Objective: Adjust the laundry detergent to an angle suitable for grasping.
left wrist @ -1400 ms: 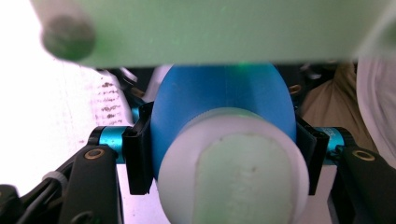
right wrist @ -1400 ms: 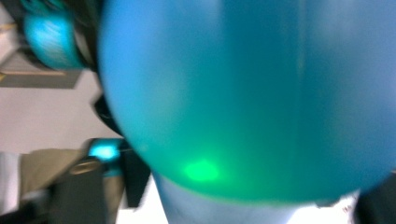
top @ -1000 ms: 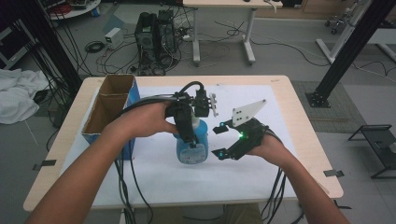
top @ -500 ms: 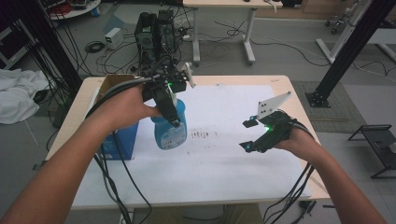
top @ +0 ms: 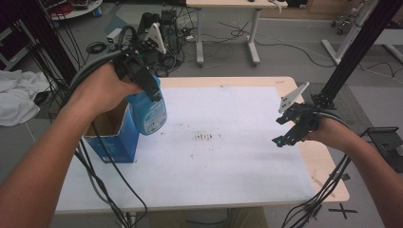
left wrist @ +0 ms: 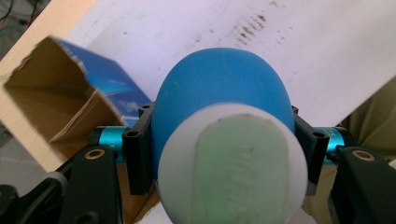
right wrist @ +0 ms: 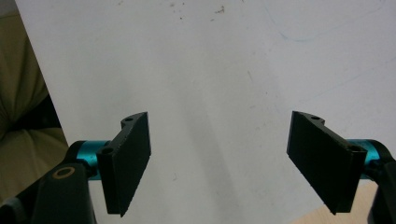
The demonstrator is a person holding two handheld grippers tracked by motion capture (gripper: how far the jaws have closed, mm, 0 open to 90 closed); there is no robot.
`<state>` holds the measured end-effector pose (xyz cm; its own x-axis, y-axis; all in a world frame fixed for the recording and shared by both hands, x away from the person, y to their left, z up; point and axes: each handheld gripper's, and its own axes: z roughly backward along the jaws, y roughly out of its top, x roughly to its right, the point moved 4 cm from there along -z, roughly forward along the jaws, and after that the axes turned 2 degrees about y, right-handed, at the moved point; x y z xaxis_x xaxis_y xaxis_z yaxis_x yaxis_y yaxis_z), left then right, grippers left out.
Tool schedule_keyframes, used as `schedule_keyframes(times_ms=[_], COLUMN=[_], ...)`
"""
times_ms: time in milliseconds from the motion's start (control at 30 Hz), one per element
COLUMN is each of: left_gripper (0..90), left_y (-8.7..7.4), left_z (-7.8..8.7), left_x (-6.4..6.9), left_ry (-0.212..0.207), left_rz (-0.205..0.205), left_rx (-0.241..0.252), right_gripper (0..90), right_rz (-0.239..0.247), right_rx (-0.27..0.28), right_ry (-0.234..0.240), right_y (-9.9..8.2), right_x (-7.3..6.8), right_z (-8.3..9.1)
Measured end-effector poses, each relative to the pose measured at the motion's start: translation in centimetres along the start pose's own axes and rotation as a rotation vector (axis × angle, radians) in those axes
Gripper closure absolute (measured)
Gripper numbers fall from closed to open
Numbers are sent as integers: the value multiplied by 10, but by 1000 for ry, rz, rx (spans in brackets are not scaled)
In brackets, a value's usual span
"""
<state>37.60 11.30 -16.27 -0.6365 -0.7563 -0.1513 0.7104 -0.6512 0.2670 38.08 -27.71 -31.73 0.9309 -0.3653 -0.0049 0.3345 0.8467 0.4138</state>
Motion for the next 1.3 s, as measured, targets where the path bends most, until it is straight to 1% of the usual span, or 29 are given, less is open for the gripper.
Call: schedule_keyframes(times_ms=[33, 67, 100, 133, 167, 200, 233, 267, 300, 333, 367, 400, 433, 467, 500, 533, 567, 600, 633, 667, 800, 900, 1033, 1067, 1167, 1200, 1233, 1267, 1300], left_gripper=[379, 379, 379, 379, 379, 379, 379, 379, 380, 380, 380, 380, 380, 380, 380, 380, 380, 380, 380, 380, 380, 380, 380, 380, 380, 380, 380, 380, 380], left_y=[-1, -1, -3, -5, -7, -8, -9, -13, -14, -16, -18, -19, -22, -23, -26, -27, -29, -32, -34, -37, -45, -50, -55, -55, -59, -59, -61, -61, -61], left_z=[2, 3, 7, 10, 13, 14, 16, 19, 19, 20, 21, 22, 24, 26, 29, 31, 33, 36, 37, 40, 45, 47, 42, 41, 34, 32, 28, 28, 25], left_x=[-4, -6, -12, -16, -21, -24, -28, -35, -38, -41, -45, -48, -54, -56, -61, -65, -68, -72, -75, -79, -91, -98, -104, -105, -111, -113, -115, -115, -116], left_ry=[4, 10, 16, 21, 24, 29, 35, 39, 41, 44, 48, 52, 57, 58, 62, 63, 67, 72, 74, 79, 107, 130, 163, 165, 162, 165, 165, 165, 170], left_rz=[24, 62, 64, 86, 91, 126, 143, 178, 197, 207, 227, 258, 272, 291, 313, 318, 348, 360, 389, 398, 479, 509, 538, 541, 557, 562, 566, 566, 569], left_rx=[8, 30, 14, 18, 7, 18, 16, 5, 8, 0, -3, 3, -8, -9, -11, -12, -5, 0, 10, 6, 30, 25, 19, 15, 11, 13, 4, 4, 5], right_gripper=[210, 210, 210, 210, 210, 210, 210, 210, 210, 210, 210, 210, 210, 210, 210, 210, 210, 210, 210, 210, 210, 210, 210, 210, 210, 210, 210, 210, 210], right_rz=[0, -1, 5, -4, -4, -11, -11, -4, -2, 1, 10, 15, 14, 33, 30, 32, 29, 30, 33, 39, 29, 37, 33, 25, 39, 27, 25, 25, 25], right_rx=[0, -4, -9, -30, -30, -33, -33, -33, -30, -35, -31, -28, -32, -29, -33, -29, -29, -27, -29, -28, -37, -23, -28, -28, -26, -33, -35, -35, -33], right_ry=[0, -13, -4, -1, -1, 2, 2, -5, -2, 5, -2, -10, -11, -9, -13, -15, -13, -13, -15, -16, -25, -22, -25, -25, -28, -28, -24, -24, -34], right_y=[0, -1, -2, -5, -5, -5, -5, -5, -5, -5, -5, -4, -5, -4, -4, -4, -4, -4, -5, -5, -6, -5, -6, -6, -7, -8, -9, -9, -9], right_x=[0, 2, 4, 6, 6, 7, 7, 9, 9, 9, 9, 9, 9, 11, 11, 12, 12, 12, 13, 13, 15, 16, 15, 15, 15, 14, 14, 14, 14], right_z=[0, 0, 0, 0, 0, 0, 0, 0, 0, 0, -1, -1, -1, -1, -1, -1, -1, -1, -1, -1, -2, -2, 0, 0, 0, 1, 2, 2, 2])
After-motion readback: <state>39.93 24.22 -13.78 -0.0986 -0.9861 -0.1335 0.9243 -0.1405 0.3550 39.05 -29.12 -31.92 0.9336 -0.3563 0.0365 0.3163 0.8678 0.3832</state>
